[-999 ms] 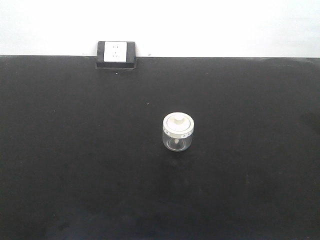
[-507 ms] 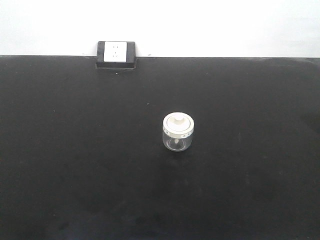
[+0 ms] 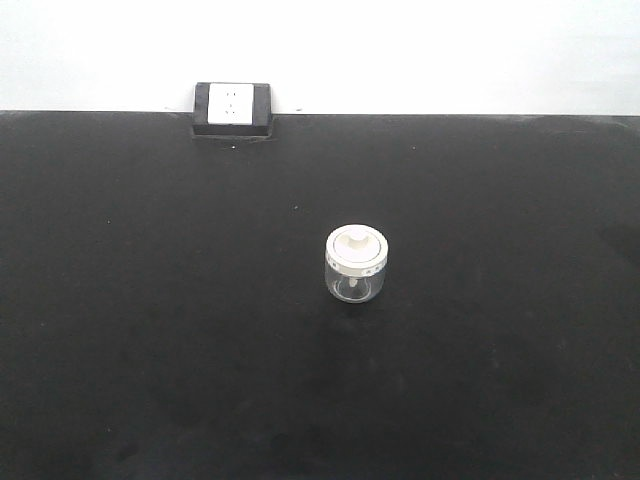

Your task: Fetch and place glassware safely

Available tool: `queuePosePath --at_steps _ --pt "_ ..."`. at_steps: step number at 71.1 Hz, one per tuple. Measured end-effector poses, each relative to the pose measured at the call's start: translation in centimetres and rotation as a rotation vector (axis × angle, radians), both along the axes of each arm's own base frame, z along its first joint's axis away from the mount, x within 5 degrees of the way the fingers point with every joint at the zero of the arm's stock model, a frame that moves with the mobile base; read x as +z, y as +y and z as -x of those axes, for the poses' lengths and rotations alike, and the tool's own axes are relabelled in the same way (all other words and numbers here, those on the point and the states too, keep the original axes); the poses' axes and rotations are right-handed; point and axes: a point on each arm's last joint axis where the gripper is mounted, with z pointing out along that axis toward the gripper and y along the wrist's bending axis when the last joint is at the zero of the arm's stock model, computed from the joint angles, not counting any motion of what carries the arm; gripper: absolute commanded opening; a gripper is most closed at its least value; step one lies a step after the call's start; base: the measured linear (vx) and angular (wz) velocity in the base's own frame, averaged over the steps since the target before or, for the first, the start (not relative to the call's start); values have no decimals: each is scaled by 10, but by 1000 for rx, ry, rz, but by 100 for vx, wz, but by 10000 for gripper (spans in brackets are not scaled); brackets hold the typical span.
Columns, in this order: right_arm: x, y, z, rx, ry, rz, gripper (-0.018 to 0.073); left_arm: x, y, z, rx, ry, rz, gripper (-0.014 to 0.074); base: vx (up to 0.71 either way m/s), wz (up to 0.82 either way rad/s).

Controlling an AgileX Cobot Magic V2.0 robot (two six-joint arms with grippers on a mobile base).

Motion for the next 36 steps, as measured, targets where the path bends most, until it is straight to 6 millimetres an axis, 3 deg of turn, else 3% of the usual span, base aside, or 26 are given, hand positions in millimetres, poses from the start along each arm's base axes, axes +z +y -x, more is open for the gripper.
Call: queuePosePath --at_steps 36 --pt "-62 0 16 -20 -104 -44 -3 0 0 0 0 0 0 -7 0 0"
